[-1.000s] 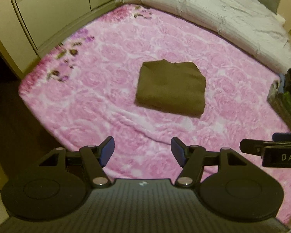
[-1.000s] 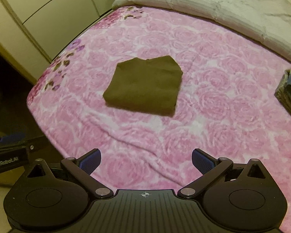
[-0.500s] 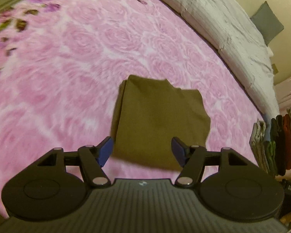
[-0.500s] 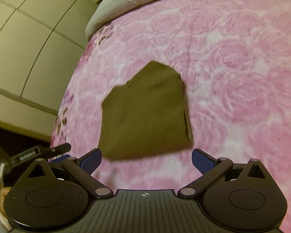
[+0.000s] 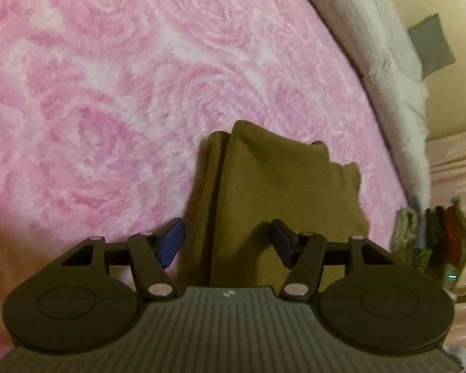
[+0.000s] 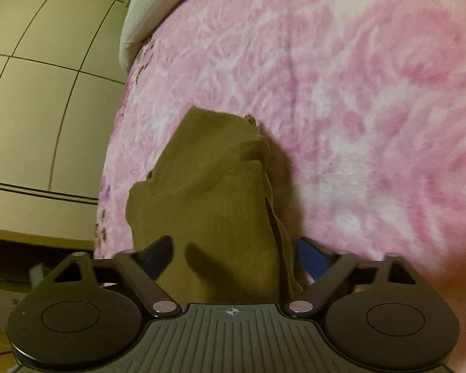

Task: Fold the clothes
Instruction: 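Lower both grippers onto the folded sweater's edges and close them, then lift the folded sweater with both grippers and carry it off the bed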

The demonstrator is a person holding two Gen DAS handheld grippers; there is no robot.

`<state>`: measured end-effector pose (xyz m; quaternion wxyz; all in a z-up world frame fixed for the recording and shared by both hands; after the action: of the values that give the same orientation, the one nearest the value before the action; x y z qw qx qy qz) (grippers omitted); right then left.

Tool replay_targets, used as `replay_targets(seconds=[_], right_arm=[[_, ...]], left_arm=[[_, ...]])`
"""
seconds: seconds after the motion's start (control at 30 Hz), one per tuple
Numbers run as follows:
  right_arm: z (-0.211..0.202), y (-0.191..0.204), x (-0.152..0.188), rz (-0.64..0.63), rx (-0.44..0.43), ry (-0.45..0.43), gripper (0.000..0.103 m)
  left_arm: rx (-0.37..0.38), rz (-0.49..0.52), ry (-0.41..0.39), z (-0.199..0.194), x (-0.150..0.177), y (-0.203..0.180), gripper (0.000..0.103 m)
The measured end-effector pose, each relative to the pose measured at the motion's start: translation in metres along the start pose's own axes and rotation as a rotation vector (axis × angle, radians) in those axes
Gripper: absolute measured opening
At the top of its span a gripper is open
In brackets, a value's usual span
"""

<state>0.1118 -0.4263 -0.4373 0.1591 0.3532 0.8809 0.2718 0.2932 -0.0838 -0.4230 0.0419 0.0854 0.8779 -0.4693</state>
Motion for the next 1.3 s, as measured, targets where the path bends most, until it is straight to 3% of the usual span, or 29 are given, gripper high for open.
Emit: replay_targets(seconds=[0.13,0.17,0.2,0.27,0.33,0.5,0.77,1.0,1.1,1.3], right_arm=[[0.014,0.004,-0.005,-0.008,-0.04,0.009,0.081],[0.016,0.005,-0.005,-0.011,-0.043,0.008,0.057],[0.019,0.006,-0.005,-0.009,-0.034,0.013,0.044],[0.019,0.004,-0.002,0.016,-0.03,0.012,0.031],[0.012,0.005,0.001,0.042,-0.039,-0.004,0.024],[-0.036,0.016,0.015,0.066,-0.055,-0.086,0.022],[-0.212,-0.024,0.045,0.183,-0.06,-0.341,0.022],[-0.402,-0.111,0.068,0.339,0.061,-0.549,0.022],[-0.48,-0.15,0.053,0.382,0.094,-0.623,0.022],[-0.601,-0.212,-0.022,0.392,0.114,-0.729,0.022]], left_arm=[[0.056,-0.037,0.019,0.007,-0.002,0.004,0.033],[0.065,-0.043,0.025,0.01,-0.003,0.004,0.022],[0.075,-0.048,0.032,0.012,-0.003,0.004,0.015],[0.076,-0.036,0.036,0.013,-0.005,-0.001,0.011],[0.069,-0.001,0.038,0.01,-0.006,-0.014,0.009],[0.107,0.089,0.053,-0.001,-0.004,-0.07,0.007],[0.268,0.297,0.166,0.026,0.027,-0.228,0.007],[0.416,0.426,0.272,0.133,0.08,-0.405,0.007],[0.477,0.476,0.311,0.182,0.102,-0.481,0.007],[0.58,0.567,0.377,0.28,0.138,-0.629,0.007]])
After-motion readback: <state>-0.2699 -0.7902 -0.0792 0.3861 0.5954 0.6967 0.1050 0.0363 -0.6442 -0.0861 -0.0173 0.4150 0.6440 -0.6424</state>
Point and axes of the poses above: each gripper's, at about its wrist camera, not at the fingertips, and z roughly the way its jaws point, y to its left, x to its underside, the point moved 3 cm from there along z, roughly the way its jaws point, and after that the axes turned 15 degrees about x, right-handed, at the moved point
